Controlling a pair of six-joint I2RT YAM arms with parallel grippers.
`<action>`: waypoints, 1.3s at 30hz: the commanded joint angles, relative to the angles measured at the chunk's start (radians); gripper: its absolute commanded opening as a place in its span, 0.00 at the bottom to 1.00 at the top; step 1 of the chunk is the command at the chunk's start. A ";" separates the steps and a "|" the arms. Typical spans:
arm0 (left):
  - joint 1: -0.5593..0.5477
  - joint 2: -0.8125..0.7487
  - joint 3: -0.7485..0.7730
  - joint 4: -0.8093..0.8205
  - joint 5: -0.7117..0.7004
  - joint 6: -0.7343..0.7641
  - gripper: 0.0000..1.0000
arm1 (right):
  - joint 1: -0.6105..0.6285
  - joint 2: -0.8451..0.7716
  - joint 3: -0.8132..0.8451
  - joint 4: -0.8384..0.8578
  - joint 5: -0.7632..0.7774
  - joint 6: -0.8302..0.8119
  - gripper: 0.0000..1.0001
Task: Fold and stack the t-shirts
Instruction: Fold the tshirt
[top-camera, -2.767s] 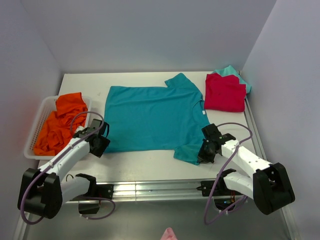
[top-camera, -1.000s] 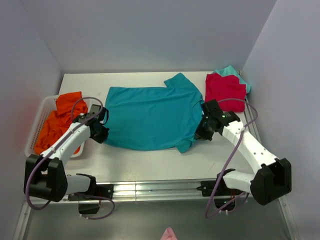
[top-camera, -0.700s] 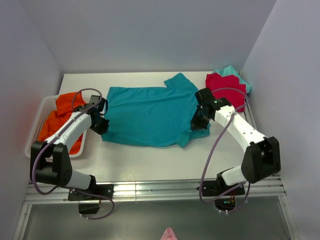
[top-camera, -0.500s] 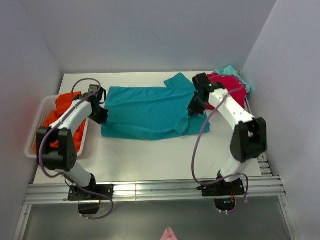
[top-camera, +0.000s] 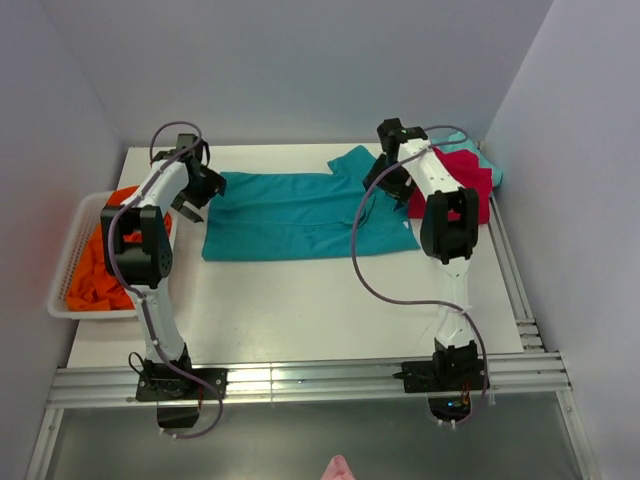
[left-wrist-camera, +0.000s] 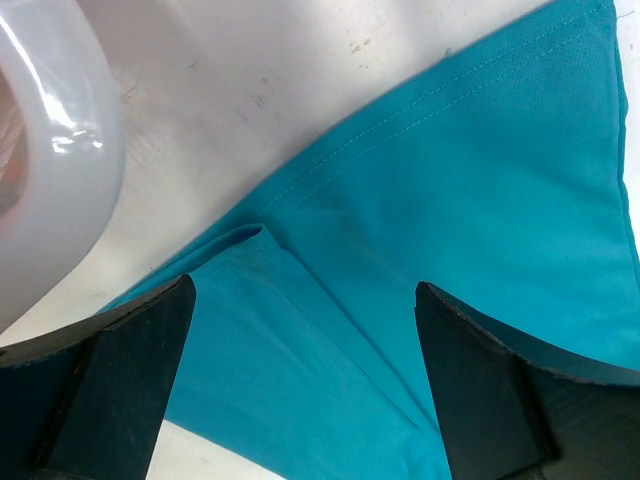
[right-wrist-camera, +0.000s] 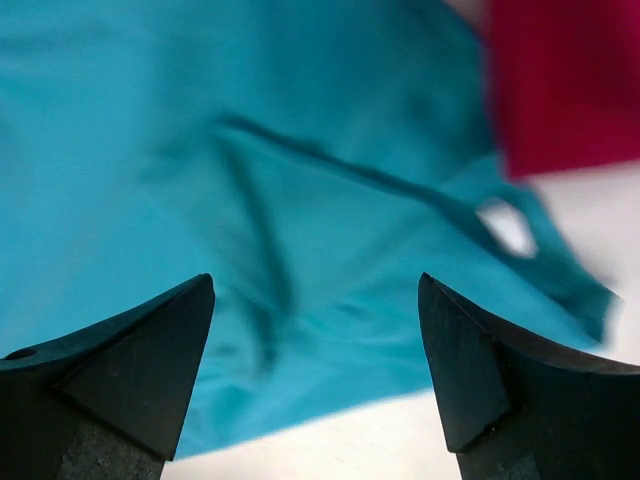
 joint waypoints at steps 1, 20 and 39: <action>0.032 -0.056 0.012 -0.034 -0.007 0.013 0.98 | -0.042 -0.149 -0.167 0.006 0.063 0.027 0.89; 0.034 -0.307 -0.328 0.040 -0.013 -0.016 0.91 | 0.045 -0.326 -0.371 0.158 -0.071 0.015 0.63; 0.034 -0.448 -0.489 0.084 -0.001 0.003 0.89 | 0.093 -0.151 -0.308 0.152 -0.049 0.007 0.46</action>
